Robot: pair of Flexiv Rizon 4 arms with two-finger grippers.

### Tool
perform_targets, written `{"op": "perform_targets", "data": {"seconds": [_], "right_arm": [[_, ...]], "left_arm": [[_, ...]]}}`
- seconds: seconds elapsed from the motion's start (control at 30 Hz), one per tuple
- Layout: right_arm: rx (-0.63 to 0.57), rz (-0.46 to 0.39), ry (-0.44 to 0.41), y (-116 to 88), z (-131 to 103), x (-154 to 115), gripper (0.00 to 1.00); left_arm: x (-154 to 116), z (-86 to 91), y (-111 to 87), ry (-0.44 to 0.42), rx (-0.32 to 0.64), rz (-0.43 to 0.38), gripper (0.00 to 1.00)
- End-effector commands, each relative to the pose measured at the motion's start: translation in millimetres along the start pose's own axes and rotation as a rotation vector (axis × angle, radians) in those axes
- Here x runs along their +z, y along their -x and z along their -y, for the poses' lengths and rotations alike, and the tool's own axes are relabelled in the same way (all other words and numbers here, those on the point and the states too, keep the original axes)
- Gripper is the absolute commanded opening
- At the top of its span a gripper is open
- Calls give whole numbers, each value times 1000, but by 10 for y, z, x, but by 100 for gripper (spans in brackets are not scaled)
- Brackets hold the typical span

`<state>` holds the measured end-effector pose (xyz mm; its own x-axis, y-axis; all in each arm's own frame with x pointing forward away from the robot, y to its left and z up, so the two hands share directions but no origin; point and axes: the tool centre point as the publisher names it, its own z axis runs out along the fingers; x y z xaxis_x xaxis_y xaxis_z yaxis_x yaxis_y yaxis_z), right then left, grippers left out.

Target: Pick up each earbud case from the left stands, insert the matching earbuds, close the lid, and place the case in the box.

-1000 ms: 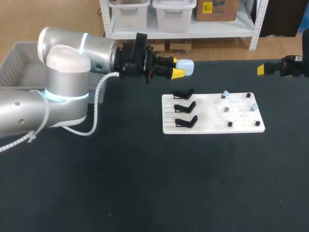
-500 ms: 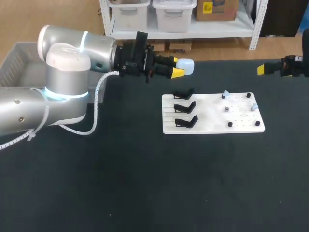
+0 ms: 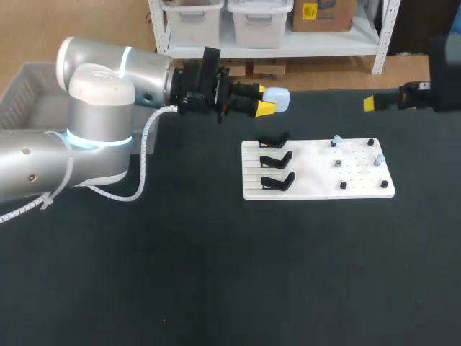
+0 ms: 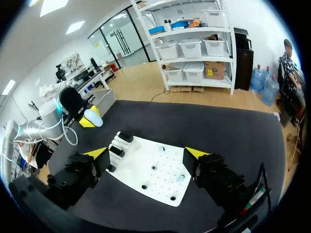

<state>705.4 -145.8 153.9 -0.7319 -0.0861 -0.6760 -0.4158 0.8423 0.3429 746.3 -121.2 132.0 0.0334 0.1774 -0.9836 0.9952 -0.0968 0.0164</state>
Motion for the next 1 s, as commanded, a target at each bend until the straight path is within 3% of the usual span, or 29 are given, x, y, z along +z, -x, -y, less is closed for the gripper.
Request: {"op": "perform_targets", "data": {"seconds": [0.03,0.2,0.53,1.0], "right_arm": [[-7,-17,-62,90,-184,208,100],[-2,-30,-109,176,-338,399,100],[-4,-62,-110,242,-626,681,100],[22,-84,-91,149,-853,545,100]], "left_arm": [[-2,-4,-10,0,2,2,0],[-2,-4,-10,0,2,2,0],[-2,-4,-10,0,2,2,0],[-2,-4,-10,0,2,2,0]]}}
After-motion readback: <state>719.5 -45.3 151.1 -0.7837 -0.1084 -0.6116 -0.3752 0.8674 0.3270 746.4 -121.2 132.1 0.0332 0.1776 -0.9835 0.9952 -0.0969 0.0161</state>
